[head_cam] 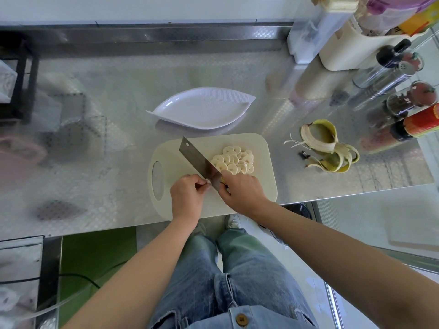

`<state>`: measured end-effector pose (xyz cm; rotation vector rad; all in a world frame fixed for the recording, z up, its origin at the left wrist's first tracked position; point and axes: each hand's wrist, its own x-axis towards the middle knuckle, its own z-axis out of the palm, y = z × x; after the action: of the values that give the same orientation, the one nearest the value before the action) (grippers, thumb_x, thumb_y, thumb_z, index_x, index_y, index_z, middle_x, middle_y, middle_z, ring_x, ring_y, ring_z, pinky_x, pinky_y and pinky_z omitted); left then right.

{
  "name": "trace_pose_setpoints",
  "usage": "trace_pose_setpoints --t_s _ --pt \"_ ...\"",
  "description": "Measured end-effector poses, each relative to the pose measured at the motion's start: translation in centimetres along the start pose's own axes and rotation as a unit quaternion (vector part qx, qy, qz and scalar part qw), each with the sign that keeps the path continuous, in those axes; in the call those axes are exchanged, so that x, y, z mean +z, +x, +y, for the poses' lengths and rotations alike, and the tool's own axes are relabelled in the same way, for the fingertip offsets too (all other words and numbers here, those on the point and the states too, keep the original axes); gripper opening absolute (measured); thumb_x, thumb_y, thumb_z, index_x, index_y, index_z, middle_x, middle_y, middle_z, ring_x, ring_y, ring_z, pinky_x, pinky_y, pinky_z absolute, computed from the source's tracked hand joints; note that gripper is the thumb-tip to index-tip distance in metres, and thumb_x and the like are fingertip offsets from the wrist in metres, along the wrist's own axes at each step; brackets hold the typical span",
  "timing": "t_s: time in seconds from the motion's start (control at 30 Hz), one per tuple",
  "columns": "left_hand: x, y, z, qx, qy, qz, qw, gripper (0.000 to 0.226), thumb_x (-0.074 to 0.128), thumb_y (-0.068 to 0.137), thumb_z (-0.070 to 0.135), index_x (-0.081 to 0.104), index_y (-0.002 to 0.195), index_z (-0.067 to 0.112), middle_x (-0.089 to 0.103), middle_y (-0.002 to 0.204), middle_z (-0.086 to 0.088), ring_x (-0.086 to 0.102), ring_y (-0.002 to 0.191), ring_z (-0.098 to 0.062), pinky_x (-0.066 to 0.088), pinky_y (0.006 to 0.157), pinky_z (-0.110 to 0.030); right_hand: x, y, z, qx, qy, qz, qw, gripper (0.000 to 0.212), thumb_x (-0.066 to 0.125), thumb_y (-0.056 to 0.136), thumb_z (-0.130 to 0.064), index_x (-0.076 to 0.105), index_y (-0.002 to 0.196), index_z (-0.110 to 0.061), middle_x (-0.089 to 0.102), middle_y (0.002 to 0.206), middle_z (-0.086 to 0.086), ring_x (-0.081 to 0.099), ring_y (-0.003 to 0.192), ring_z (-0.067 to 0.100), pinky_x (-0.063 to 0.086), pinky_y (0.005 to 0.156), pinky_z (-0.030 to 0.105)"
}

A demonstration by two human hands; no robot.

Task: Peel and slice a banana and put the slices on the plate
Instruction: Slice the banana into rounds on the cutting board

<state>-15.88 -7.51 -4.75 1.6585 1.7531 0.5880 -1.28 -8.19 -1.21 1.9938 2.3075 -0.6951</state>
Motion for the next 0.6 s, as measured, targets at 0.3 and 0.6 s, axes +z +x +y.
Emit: trace_pose_setpoints --t_s 0.3,0.6 --pt "-0.1 0.2 -0.2 -0.002 0.001 -0.006 1.000 0.009 0.078 0.078 0.019 0.074 0.082 0.011 0.071 0.079 -0.001 0.062 0.071 -0.015 0.045 0.066 -0.023 -0.9 -0.2 -0.1 -0.008 -0.004 0.002 1.000 0.018 0.038 0.095 -0.028 0.035 0.080 -0.018 0.038 0.055 -0.001 0.041 0.052 0.026 0.035 0.055 0.031" --pt "-0.2 0.4 0.2 0.012 -0.003 -0.005 1.000 0.010 0.079 0.077 0.018 0.074 0.079 0.009 0.072 0.077 -0.003 0.063 0.069 -0.017 0.045 0.063 -0.025 -2.4 -0.3 0.2 0.005 -0.006 0.011 1.000 0.022 0.038 0.094 -0.030 0.036 0.078 -0.015 0.033 0.052 -0.004 0.030 0.046 0.018 0.017 0.047 0.028"
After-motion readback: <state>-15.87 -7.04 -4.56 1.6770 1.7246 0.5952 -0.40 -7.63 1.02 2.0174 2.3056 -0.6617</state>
